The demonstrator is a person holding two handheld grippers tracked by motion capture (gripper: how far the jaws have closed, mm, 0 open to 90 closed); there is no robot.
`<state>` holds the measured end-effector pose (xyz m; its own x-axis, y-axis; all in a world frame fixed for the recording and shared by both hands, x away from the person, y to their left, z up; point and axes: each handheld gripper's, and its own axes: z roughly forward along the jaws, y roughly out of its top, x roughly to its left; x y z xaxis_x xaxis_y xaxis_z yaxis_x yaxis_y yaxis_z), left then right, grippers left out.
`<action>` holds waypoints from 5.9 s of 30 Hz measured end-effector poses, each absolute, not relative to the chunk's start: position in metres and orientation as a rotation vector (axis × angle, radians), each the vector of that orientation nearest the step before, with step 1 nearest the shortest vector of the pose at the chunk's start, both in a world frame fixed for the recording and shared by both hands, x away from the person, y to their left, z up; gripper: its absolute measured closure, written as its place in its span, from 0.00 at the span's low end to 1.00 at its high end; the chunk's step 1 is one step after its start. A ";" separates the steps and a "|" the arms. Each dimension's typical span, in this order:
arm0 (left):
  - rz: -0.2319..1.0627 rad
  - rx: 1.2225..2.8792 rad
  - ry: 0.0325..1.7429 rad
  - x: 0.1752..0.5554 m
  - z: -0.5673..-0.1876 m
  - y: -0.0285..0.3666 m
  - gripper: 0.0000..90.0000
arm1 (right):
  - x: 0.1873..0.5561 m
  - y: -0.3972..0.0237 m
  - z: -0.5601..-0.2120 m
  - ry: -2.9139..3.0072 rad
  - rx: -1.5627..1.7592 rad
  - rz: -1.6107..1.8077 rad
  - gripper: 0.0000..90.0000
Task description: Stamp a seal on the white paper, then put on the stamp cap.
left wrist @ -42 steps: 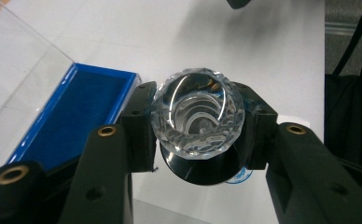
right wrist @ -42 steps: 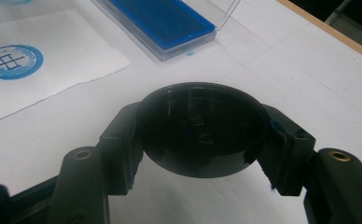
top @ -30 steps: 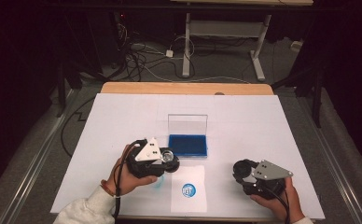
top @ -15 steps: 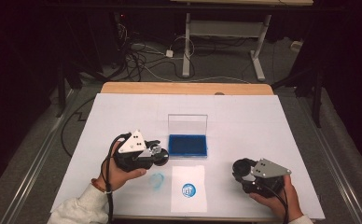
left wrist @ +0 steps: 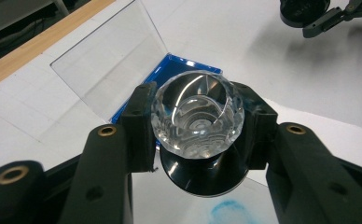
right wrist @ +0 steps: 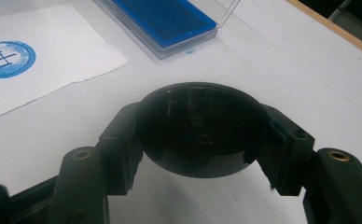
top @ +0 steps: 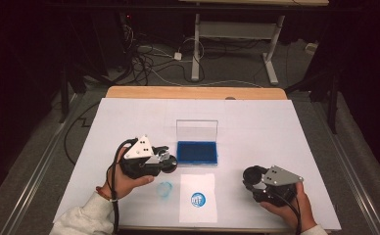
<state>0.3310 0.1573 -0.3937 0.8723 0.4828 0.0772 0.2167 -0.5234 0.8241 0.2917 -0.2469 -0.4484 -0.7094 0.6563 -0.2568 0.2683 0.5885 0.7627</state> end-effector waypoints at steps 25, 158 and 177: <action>0.340 2.067 0.434 0.338 -0.376 0.132 0.60 | 0.306 -0.210 -0.444 2.336 0.697 1.054 0.43; 0.363 2.071 0.440 0.342 -0.384 0.119 0.60 | 0.338 -0.126 -0.426 2.312 0.609 1.146 0.34; 0.398 2.104 0.475 0.344 -0.385 0.133 0.60 | 0.322 -0.176 -0.403 2.146 0.624 1.142 0.31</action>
<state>0.3441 0.1328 -0.3848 0.8737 0.4761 0.0997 0.1812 -0.5087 0.8417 0.3224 -0.1758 -0.4028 -0.6952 0.6529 -0.3007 0.1151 0.5140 0.8500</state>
